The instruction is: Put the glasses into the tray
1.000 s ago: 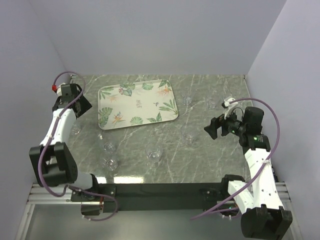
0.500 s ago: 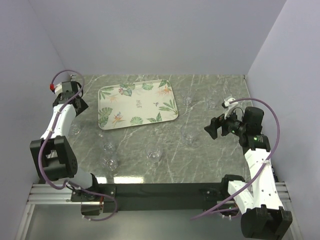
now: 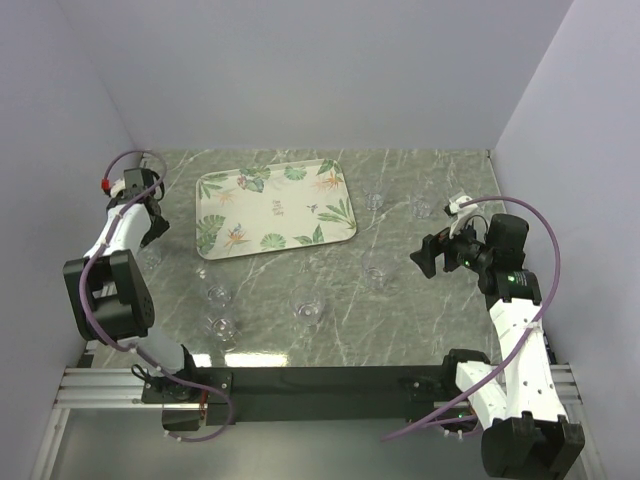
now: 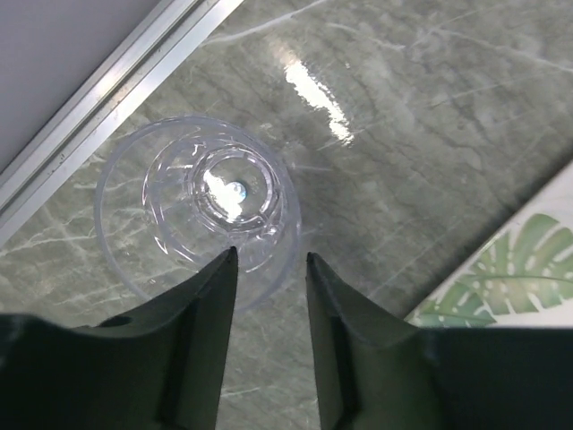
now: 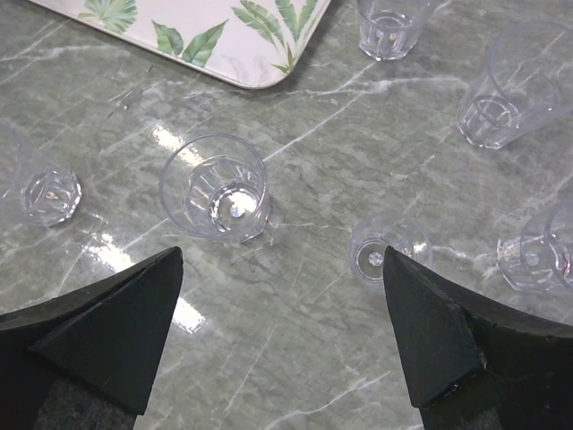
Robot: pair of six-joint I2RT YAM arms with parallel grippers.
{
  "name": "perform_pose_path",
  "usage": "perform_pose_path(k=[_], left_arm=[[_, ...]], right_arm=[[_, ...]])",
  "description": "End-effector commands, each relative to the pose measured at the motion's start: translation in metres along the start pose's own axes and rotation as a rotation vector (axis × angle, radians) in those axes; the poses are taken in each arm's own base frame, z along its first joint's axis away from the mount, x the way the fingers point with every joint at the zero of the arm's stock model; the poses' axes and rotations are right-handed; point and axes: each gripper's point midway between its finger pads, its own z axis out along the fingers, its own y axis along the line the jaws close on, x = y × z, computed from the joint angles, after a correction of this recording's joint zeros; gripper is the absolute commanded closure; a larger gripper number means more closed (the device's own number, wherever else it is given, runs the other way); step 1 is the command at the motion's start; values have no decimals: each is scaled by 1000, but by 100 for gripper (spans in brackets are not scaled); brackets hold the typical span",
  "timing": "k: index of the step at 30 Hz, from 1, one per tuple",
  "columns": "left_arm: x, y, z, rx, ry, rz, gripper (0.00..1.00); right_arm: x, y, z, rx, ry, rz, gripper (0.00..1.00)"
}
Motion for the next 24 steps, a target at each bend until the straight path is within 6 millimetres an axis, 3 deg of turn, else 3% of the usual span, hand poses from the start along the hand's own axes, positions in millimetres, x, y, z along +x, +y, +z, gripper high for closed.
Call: perform_pose_path(k=[1,3,6,17,23,24], left_arm=[[-1,-3,7,22,14,2,59],[1,-3,10,21,21,4,72],[-2,-5,8,37,15,-1,100],[-42,-19,-40,197,-127,-3,100],[-56,-71,-61,446,-141,50,100],[-53,-79,-54,450,-113,64,100]], right_arm=[[-13,-7,-5,37,-40,-45,2],[-13,-7,-5,38,-41,-42,2],[-12,-9,-6,44,-41,-43,2],[-13,-10,-8,50,-49,-41,2],[-12,-11,-8,54,-53,-42,2],[-12,-11,-8,55,-52,-44,2]])
